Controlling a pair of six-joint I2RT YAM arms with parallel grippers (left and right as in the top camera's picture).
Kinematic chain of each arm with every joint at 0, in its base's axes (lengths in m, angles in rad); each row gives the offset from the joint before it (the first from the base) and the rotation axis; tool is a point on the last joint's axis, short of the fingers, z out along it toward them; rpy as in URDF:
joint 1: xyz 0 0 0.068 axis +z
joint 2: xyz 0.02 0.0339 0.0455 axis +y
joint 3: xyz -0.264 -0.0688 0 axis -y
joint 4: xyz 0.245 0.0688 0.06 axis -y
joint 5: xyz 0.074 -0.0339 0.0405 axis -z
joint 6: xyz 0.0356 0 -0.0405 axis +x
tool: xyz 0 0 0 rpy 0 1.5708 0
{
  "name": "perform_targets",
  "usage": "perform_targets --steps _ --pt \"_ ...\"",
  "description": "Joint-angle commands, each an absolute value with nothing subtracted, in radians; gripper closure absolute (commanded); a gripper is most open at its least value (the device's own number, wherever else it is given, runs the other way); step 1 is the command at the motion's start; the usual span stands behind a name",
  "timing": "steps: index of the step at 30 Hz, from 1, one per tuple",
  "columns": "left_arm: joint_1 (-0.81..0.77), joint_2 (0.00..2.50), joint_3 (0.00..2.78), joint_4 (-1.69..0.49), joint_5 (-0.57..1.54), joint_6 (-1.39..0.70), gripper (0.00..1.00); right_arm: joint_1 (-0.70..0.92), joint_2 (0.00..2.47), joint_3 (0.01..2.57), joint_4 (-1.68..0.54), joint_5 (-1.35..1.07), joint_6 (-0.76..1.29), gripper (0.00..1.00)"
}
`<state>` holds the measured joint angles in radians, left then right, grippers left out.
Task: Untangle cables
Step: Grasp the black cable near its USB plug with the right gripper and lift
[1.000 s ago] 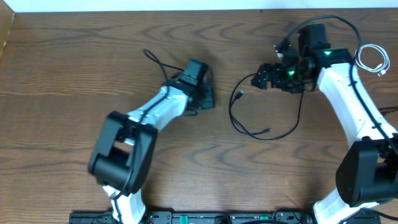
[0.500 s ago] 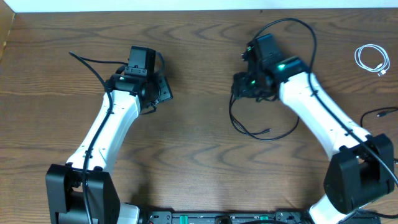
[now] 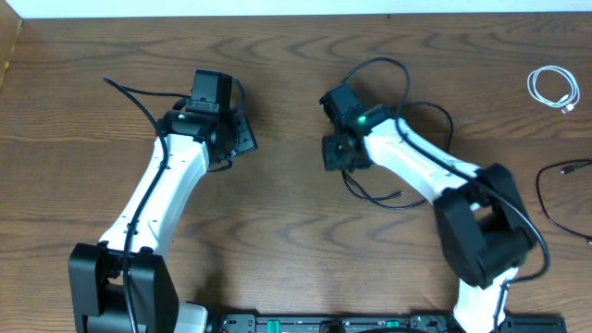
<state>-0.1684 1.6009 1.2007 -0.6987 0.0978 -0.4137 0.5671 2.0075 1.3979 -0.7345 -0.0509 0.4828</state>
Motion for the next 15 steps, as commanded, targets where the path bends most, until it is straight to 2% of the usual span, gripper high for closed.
perform_targets --steps 1,15 --pt "-0.167 1.599 1.212 -0.702 0.084 -0.392 0.44 0.578 2.031 1.393 -0.723 -0.032 0.527 0.52" --pt "-0.167 1.607 1.195 -0.702 0.059 -0.393 0.44 0.619 2.067 1.393 -0.693 0.088 0.550 0.66"
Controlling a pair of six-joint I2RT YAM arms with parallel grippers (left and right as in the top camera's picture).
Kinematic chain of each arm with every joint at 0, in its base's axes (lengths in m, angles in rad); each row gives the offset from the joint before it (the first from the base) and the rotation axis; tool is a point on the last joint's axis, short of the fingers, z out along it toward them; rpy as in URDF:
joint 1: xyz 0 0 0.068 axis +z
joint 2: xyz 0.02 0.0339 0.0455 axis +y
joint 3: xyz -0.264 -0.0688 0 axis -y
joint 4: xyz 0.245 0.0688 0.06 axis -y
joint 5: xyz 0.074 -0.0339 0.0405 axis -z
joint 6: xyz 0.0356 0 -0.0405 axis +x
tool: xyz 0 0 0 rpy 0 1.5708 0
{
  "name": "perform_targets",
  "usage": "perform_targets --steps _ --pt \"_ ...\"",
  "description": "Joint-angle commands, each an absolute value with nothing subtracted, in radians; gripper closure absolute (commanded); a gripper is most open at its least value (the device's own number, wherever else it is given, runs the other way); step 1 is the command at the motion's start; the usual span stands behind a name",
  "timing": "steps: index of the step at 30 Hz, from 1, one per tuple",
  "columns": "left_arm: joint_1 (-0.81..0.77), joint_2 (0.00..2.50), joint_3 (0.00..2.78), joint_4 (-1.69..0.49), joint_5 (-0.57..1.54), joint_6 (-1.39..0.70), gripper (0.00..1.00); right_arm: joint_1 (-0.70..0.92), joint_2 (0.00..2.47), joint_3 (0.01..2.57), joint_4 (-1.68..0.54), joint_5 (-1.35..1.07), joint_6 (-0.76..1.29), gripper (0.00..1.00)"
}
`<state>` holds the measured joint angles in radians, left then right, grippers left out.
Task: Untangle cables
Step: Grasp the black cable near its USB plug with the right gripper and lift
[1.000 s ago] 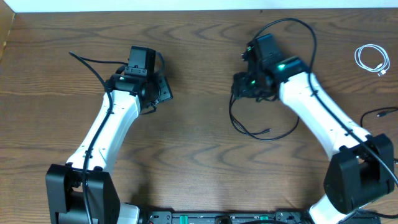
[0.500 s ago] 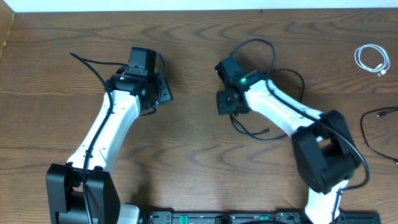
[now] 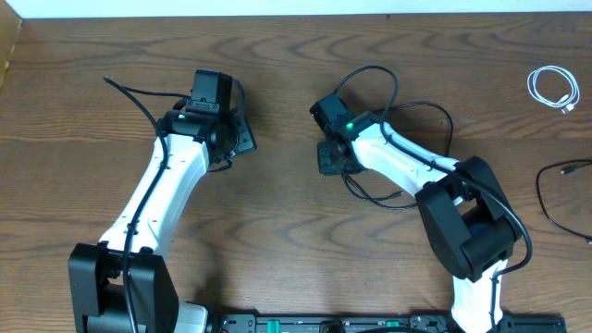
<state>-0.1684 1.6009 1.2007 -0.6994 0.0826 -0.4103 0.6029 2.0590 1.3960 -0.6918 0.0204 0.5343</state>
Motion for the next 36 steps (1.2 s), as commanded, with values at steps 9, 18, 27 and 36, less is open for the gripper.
perform_targets --steps 9,18,27,36 --pt "-0.167 1.609 1.195 -0.703 0.059 -0.393 0.44 0.630 2.094 1.393 -0.697 0.106 0.554 0.76" --pt "-0.167 1.609 1.195 -0.702 0.059 -0.393 0.44 0.626 2.120 1.394 -0.698 0.105 0.553 0.99" --pt "-0.167 1.609 1.195 -0.703 0.059 -0.393 0.44 0.589 2.036 1.444 -0.758 0.083 0.496 0.99" --pt "-0.167 1.609 1.195 -0.702 0.059 -0.393 0.44 0.435 1.750 1.620 -0.831 0.049 0.333 0.99"
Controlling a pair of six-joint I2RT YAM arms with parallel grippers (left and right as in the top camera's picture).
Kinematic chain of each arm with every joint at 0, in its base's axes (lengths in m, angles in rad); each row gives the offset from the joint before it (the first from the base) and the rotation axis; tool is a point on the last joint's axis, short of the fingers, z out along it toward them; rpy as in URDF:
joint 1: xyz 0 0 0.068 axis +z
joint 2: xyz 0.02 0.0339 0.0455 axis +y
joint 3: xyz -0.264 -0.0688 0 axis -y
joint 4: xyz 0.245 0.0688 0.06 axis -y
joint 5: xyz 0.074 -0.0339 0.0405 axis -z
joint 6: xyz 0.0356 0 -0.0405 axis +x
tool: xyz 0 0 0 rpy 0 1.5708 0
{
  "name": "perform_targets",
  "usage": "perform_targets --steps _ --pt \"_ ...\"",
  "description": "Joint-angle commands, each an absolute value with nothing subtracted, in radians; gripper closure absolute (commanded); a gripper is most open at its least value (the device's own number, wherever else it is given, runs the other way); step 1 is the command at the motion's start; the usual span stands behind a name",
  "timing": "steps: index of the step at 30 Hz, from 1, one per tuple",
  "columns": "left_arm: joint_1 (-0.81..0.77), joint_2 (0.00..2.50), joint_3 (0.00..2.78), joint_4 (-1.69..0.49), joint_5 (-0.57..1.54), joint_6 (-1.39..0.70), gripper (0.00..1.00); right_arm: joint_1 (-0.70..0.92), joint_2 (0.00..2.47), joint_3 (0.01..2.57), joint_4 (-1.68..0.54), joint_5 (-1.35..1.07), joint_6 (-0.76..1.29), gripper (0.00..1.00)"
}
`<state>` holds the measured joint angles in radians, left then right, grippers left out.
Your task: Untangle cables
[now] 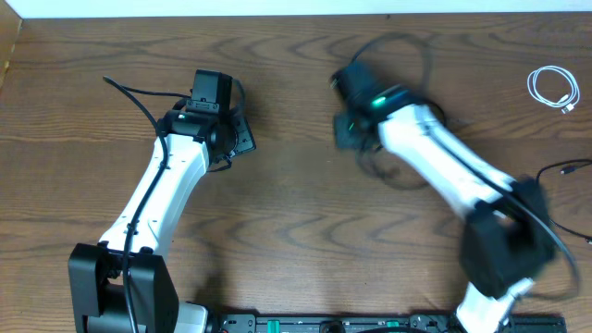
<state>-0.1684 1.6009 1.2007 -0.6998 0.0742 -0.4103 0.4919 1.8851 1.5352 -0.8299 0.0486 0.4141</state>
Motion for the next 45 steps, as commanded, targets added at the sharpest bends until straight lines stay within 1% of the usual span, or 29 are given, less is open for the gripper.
perform_targets --steps 1,5,10,16,18,21,27,31,35,40,45 --pt "-0.167 1.609 1.195 -0.702 0.059 -0.393 0.44 0.410 1.715 1.639 -0.830 0.050 0.317 0.99" --pt "-0.167 1.609 1.195 -0.702 0.059 -0.393 0.44 0.290 1.586 1.689 -0.796 0.081 0.260 0.99" --pt "-0.167 1.609 1.195 -0.702 0.059 -0.393 0.44 0.134 1.483 1.692 -0.729 0.177 0.252 0.99" --pt "-0.167 1.609 1.195 -0.702 0.059 -0.393 0.44 -0.067 1.460 1.692 -0.684 0.163 0.227 0.99" --pt "-0.167 1.609 1.195 -0.702 0.059 -0.393 0.44 -0.114 1.460 1.692 -0.693 0.128 0.227 0.99" --pt "-0.167 1.609 1.195 -0.702 0.059 -0.393 0.44 -0.143 1.460 1.692 -0.720 0.099 0.227 0.99" --pt "-0.167 1.609 1.195 -0.702 0.059 -0.393 0.44 -0.136 1.487 1.689 -0.805 0.064 0.220 0.99" --pt "-0.167 1.610 1.195 -0.701 0.059 -0.393 0.44 -0.096 1.554 1.688 -0.877 -0.099 0.098 0.99" --pt "-0.167 1.610 1.195 -0.702 0.059 -0.393 0.44 -0.019 1.657 1.688 -0.966 -0.169 -0.025 0.99" --pt "-0.167 1.610 1.195 -0.702 0.059 -0.393 0.44 0.102 1.806 1.688 -1.050 -0.162 -0.130 0.99" --pt "-0.167 1.610 1.195 -0.702 0.059 -0.393 0.44 0.211 1.946 1.688 -1.086 -0.117 -0.140 0.99"
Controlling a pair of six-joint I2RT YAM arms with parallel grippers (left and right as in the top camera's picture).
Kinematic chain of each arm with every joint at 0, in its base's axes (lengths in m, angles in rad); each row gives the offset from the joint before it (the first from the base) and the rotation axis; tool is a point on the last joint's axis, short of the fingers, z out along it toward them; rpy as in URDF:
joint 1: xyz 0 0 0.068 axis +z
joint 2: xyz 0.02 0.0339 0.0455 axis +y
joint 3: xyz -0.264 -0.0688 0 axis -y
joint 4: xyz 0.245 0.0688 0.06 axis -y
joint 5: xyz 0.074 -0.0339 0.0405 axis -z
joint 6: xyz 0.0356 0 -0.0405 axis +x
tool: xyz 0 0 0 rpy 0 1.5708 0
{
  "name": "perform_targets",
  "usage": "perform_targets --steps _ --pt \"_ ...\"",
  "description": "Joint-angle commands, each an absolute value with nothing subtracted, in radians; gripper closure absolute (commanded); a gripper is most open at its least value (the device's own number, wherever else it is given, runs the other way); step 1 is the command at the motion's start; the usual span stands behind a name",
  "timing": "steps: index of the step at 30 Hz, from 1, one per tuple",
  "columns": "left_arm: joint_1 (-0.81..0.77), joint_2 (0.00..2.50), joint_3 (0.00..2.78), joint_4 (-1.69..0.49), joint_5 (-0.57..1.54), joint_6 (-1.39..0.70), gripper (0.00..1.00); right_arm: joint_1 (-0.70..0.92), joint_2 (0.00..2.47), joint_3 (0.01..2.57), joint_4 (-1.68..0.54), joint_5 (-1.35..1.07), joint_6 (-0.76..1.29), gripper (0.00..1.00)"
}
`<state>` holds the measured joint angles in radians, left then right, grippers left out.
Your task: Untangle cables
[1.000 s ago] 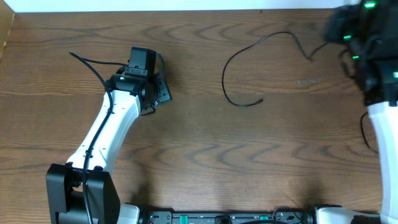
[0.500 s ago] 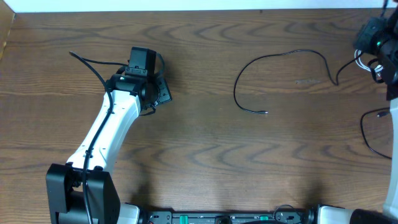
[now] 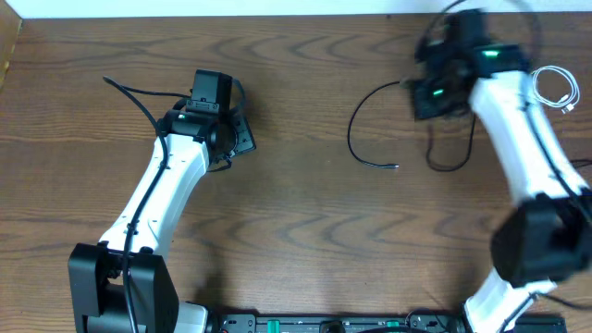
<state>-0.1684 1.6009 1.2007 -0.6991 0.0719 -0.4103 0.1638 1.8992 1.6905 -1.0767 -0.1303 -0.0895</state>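
My right gripper (image 3: 427, 100) is at the back right of the table, apparently shut on a thin black cable (image 3: 356, 139). That cable curves left and down from the gripper and ends in a plug near the table's middle. A second loop (image 3: 449, 165) of it hangs below the gripper. My left gripper (image 3: 240, 136) rests on the table at the back left. Its jaws are too dark to read. Another black cable (image 3: 129, 92) runs past the left wrist.
A coiled white cable (image 3: 555, 88) lies at the far right, just beside the right arm's wrist. The white back edge of the table runs along the top. The arm bases stand at the front edge.
My right gripper has moved right and toward the back, and the black cable has come with it, now spread out in a wide arc. The left arm has not moved.
At first my right gripper sat at the table's centre over a bunched black cable, shifting slightly left. Then it was farther back and right with the cable. Now it is near the white coil, the cable stretched open. The left arm stayed still throughout.
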Motion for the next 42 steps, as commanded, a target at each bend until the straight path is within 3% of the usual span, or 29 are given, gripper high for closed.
perform_targets --steps 1,16,24,42 --pt "-0.167 1.610 1.195 -0.702 0.059 -0.393 0.44 0.229 1.971 1.688 -1.089 -0.107 -0.140 0.99" --pt "-0.167 1.610 1.195 -0.702 0.059 -0.393 0.43 0.402 2.165 1.685 -1.133 -0.077 -0.166 0.98" --pt "-0.167 1.610 1.195 -0.702 0.058 -0.393 0.43 0.403 2.166 1.668 -1.134 -0.078 -0.166 0.69" --pt "-0.167 1.614 1.195 -0.702 0.058 -0.393 0.43 0.410 2.166 1.483 -0.960 -0.080 -0.241 0.69"
